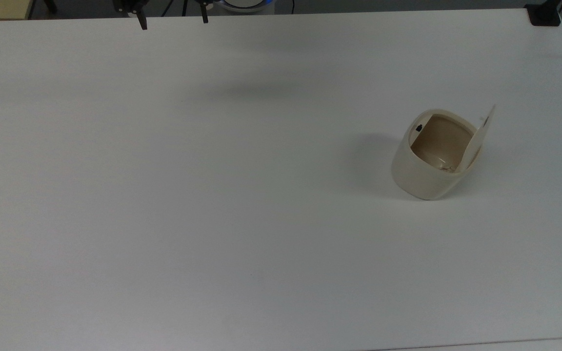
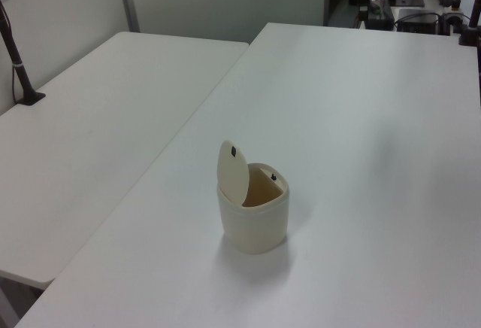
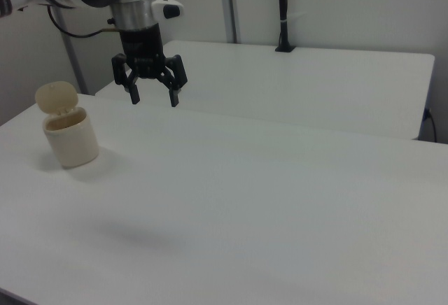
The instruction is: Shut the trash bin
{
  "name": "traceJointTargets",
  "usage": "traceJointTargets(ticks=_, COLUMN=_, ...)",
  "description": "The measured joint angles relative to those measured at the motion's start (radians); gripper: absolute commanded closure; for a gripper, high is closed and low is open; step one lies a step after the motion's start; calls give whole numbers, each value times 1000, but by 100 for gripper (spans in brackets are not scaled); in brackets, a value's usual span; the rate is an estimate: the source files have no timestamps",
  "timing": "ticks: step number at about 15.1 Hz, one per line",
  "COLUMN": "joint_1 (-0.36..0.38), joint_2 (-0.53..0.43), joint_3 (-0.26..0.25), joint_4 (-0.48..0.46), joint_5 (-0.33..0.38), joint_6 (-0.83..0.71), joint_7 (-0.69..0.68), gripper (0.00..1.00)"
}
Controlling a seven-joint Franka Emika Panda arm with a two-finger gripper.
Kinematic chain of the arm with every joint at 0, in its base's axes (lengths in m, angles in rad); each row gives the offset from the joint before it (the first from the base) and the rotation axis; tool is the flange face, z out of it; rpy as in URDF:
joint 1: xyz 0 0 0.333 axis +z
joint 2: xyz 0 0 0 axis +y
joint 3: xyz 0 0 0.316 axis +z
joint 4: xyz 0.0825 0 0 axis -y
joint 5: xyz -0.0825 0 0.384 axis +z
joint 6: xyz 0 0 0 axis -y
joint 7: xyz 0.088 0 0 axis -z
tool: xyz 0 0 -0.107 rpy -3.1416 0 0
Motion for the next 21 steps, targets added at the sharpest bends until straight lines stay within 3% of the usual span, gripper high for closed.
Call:
traceJointTargets(ticks=3, joint_1=1, joint_2=0, joint_3=3, joint_4=0, joint_5=0, joint_6=-1, joint_7=-136, gripper=10)
traceJointTargets(ticks=6, joint_1=8, joint_2=0, joint_3=20, joint_4=8, joint_5=0, joint_6=-67, joint_7=-400, gripper=10)
traceJointTargets(ticks=7, joint_1=15, joint_2=0, joint_3=34, joint_4=10, joint_5=1, joint_6=-74, joint_7=-473, gripper=17)
traceJointTargets(ticks=11, joint_1=102, joint_2=6, joint_3=64, joint_4=9, joint_5=5, joint_6=-74, joint_7=-507, gripper=33)
traceJointTargets(ticks=15, joint_1=240, joint_2=55, joint_3=66, joint_4=10, joint_5=5, joint_6=-23, joint_7=-495, gripper=36)
traceJointTargets(ticks=18, joint_1=364, joint_2=113, joint_3=11, joint_4=27, joint_5=5, joint_6=78, joint_7=-434, gripper=52)
traceJointTargets(ticks=21, joint_1=458, joint_2=186, joint_3=-30, joint_4=123, joint_5=5, joint_6=143, joint_7=-347, gripper=86)
